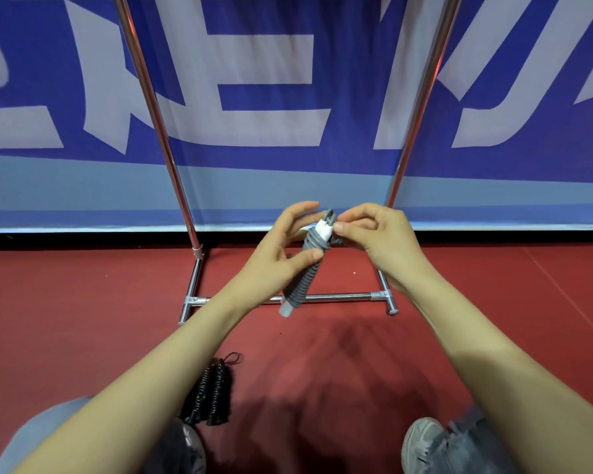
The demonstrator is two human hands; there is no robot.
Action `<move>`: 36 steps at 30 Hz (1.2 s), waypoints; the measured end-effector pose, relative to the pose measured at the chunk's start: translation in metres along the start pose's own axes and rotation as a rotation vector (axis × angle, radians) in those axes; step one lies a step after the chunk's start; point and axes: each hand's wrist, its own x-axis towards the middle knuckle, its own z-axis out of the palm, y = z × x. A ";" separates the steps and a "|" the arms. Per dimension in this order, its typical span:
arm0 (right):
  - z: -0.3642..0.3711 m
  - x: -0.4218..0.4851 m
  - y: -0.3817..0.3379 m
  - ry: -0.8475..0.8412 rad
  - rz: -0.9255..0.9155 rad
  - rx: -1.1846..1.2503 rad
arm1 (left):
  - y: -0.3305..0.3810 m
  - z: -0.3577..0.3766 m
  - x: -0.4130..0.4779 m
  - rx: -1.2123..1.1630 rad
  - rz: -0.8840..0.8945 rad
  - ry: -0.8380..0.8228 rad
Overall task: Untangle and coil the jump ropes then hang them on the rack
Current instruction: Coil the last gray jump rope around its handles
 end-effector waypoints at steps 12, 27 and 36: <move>0.002 -0.002 -0.001 -0.233 0.114 0.161 | 0.013 -0.015 -0.005 0.232 -0.001 -0.148; 0.012 -0.003 0.012 -0.126 -0.041 0.053 | -0.001 -0.010 -0.004 -0.063 -0.176 0.015; 0.000 -0.001 0.006 -0.223 -0.098 -0.016 | -0.001 -0.006 -0.004 -0.176 -0.157 0.068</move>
